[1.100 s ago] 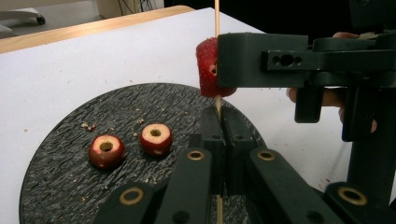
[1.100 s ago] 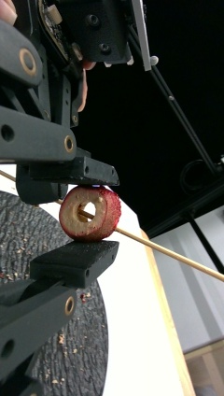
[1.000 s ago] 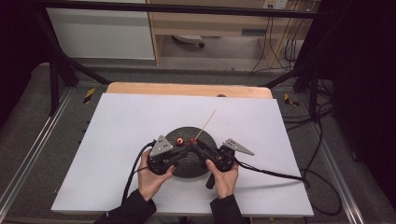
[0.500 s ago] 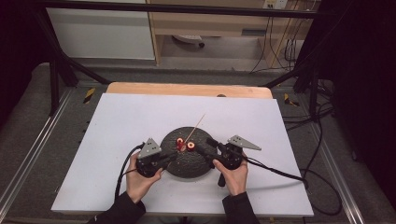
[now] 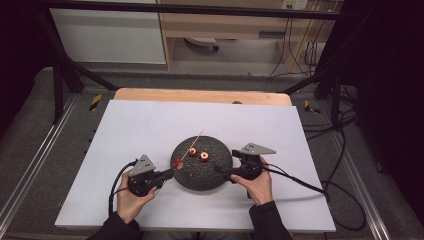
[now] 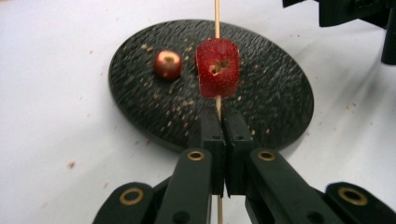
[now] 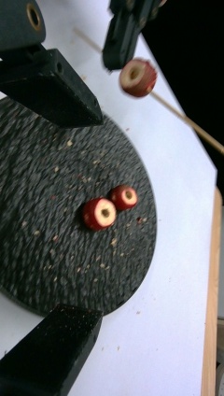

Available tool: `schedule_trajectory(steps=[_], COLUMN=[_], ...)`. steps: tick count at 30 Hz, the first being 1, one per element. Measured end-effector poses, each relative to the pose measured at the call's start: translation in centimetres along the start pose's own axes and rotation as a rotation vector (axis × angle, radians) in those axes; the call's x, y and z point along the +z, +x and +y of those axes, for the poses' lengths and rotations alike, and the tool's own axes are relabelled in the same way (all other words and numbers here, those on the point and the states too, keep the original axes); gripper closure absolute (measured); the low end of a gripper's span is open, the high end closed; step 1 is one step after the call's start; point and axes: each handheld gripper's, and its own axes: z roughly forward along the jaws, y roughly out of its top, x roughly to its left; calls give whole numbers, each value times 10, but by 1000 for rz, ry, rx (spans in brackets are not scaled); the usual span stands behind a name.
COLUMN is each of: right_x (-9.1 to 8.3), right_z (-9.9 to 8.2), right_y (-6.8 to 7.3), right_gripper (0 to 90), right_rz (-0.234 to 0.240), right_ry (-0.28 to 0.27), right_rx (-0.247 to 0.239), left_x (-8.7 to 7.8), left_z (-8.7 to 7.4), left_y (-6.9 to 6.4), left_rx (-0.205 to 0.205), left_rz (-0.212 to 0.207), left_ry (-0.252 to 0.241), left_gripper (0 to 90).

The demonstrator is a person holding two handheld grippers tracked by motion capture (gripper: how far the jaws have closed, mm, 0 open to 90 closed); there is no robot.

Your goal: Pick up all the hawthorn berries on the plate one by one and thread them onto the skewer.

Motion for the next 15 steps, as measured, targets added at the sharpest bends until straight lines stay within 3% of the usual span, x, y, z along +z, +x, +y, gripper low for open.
schedule_trajectory(steps=[9, 15], right_x=[4, 12], right_z=[7, 16], right_y=[-3, 1], right_gripper=[49, 40], right_rz=[-31, -29], right_ry=[129, 184], right_rx=[-67, -92], left_x=[-20, -27], left_z=[-20, -28], left_y=[13, 21], left_rx=[-16, -16], left_rz=[16, 23], left_ry=[4, 10], left_gripper=[884, 884])
